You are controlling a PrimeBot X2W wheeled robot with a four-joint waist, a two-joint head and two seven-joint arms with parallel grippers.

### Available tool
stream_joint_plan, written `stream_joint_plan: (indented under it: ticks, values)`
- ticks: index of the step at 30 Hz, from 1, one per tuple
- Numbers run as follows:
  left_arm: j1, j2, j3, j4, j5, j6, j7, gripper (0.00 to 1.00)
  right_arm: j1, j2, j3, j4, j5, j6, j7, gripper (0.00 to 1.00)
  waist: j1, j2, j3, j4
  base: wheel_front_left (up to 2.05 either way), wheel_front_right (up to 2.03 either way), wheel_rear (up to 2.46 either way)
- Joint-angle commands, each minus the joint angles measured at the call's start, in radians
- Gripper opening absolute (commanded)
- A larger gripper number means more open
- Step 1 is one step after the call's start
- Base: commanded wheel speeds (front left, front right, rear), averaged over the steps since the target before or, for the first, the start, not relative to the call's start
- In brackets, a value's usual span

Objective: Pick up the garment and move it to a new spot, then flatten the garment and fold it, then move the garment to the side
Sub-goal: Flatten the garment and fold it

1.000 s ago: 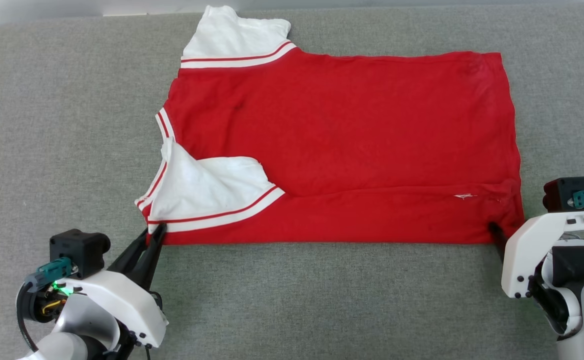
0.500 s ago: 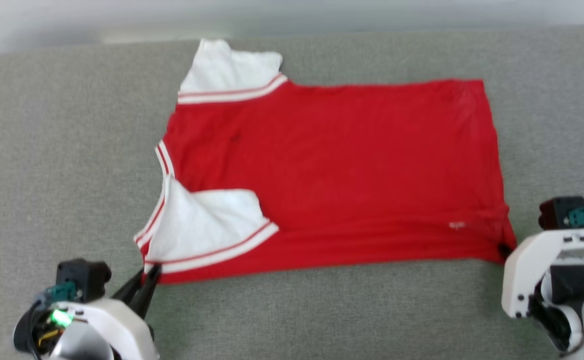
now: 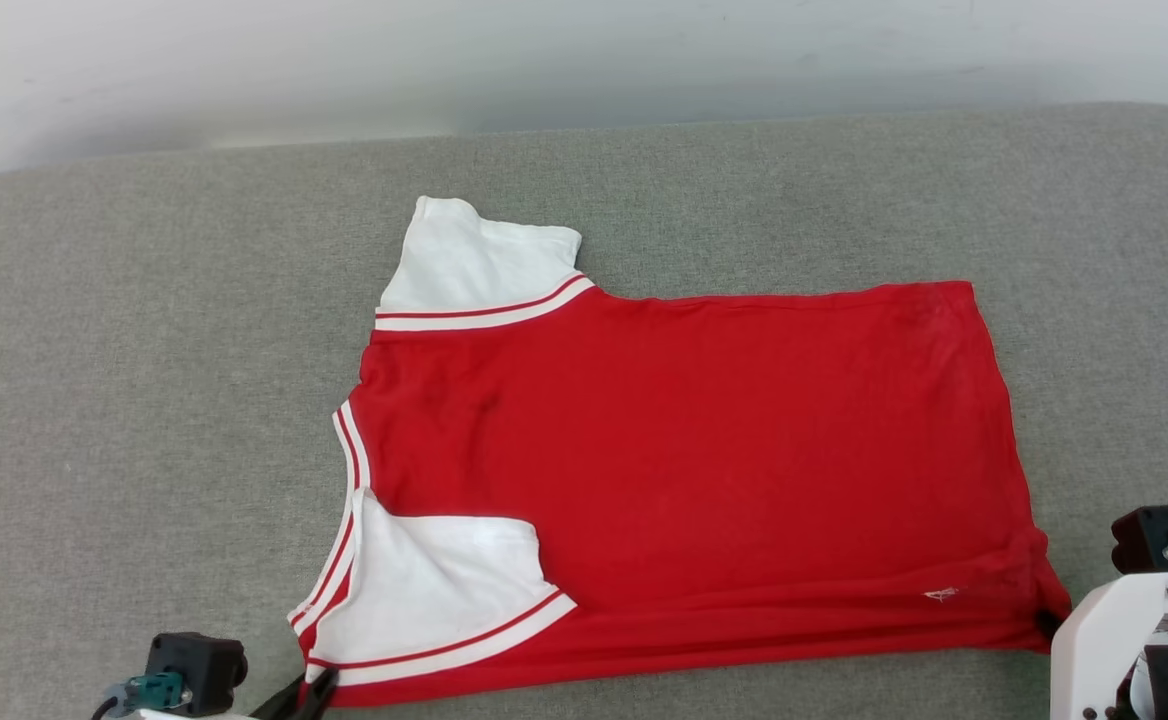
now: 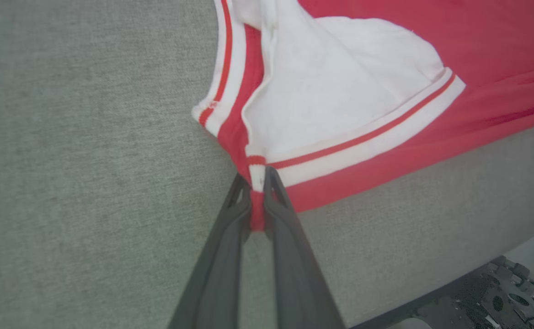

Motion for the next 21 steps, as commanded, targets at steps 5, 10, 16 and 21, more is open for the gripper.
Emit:
stream_joint_plan:
  ticks: [5, 10, 16, 21]
  values:
    - [-0.009, -0.011, -0.02, 0.035, 0.012, -0.001, 0.009, 0.0, 0.022, 0.0, -0.014, 0.009, 0.006, -0.002, -0.008, 0.0, 0.0, 0.0, 0.001, 0.002, 0.0, 0.0, 0.0]
    - [-0.026, -0.026, -0.035, 0.075, 0.015, -0.013, 0.008, 1.0, 0.001, 0.002, -0.005, 0.043, -0.003, -0.002, -0.036, 1.0, 0.0, 0.0, -0.002, 0.002, 0.0, 0.0, 0.0]
    - [-0.057, -0.04, -0.009, 0.084, 0.028, -0.003, -0.045, 1.0, -0.028, -0.004, 0.0, 0.044, 0.008, -0.001, -0.104, 1.0, 0.0, 0.0, -0.017, 0.001, 0.0, 0.0, 0.0]
    - [-0.096, -0.062, 0.037, 0.064, 0.058, 0.013, -0.164, 1.0, -0.064, -0.005, 0.01, 0.009, 0.03, -0.001, -0.2, 1.0, 0.0, 0.0, -0.037, -0.004, 0.0, 0.0, 0.0]
